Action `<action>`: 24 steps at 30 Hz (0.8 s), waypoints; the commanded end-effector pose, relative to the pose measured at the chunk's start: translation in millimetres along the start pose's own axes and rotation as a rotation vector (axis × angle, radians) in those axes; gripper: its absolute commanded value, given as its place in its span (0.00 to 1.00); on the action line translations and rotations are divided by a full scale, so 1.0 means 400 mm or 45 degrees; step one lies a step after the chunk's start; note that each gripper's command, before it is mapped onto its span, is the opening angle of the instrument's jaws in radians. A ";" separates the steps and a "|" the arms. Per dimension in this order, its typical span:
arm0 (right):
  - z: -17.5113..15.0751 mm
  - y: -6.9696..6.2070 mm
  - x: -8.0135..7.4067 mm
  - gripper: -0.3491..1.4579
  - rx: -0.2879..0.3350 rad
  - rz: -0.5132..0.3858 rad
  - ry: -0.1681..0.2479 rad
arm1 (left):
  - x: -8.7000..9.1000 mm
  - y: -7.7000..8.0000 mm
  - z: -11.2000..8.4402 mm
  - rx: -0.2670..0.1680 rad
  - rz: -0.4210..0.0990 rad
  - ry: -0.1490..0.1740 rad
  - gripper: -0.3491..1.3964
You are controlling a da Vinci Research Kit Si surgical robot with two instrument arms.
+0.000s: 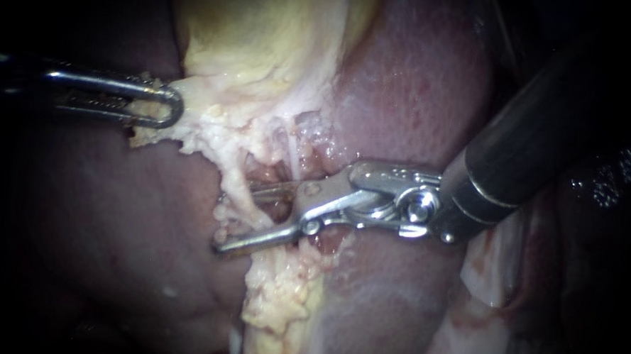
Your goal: Going back second clip left tube
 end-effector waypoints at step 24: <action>-0.0096 -0.0069 -0.0008 0.47 0.111 -0.181 -0.017 | -0.0001 -0.0001 0.0000 -0.001 0.001 0.000 0.00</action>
